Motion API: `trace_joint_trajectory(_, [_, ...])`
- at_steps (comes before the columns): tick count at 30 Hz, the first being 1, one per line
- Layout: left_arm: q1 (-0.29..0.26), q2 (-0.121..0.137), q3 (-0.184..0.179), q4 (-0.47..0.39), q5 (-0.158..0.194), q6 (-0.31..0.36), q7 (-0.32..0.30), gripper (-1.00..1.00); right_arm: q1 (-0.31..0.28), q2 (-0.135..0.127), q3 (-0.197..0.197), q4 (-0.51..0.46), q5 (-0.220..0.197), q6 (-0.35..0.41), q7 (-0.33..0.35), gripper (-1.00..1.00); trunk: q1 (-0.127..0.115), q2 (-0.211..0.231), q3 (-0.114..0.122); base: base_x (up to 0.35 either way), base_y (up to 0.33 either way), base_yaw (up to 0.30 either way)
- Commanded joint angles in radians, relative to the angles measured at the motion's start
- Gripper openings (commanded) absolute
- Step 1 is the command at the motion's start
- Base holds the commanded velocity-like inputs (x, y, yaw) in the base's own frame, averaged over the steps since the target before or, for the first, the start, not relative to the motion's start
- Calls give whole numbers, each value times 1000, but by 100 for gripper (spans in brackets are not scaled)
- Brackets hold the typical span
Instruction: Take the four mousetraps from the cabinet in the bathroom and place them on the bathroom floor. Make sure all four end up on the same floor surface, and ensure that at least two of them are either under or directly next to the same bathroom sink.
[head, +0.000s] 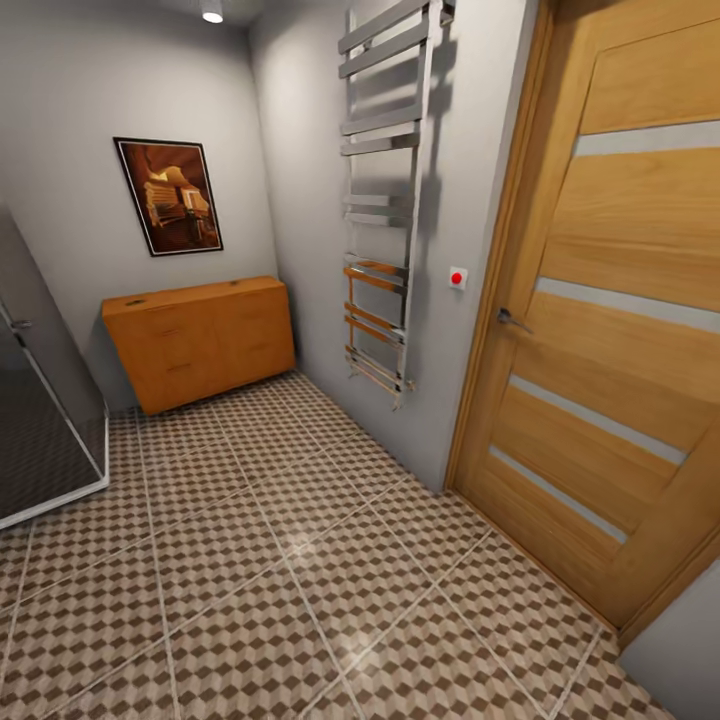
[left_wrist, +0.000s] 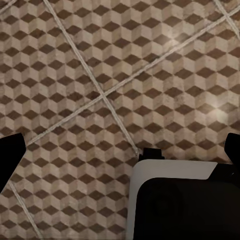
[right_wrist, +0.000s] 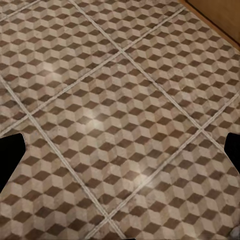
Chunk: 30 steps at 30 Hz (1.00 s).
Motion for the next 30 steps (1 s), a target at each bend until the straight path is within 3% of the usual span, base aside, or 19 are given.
trace_joint_trajectory(1, [-1, 0, -9, 1, 9, -3, 2, 100, -1, 0, 9, 0, -4, -2, -8, 100, 0, -1, -2, 0, 0, 257])
trace_joint_trajectory(30, [-1, 0, -9, 1, 9, -3, 2, 100, -1, 0, 9, 0, -4, -2, -8, 100, 0, -1, -2, 0, 0, 257])
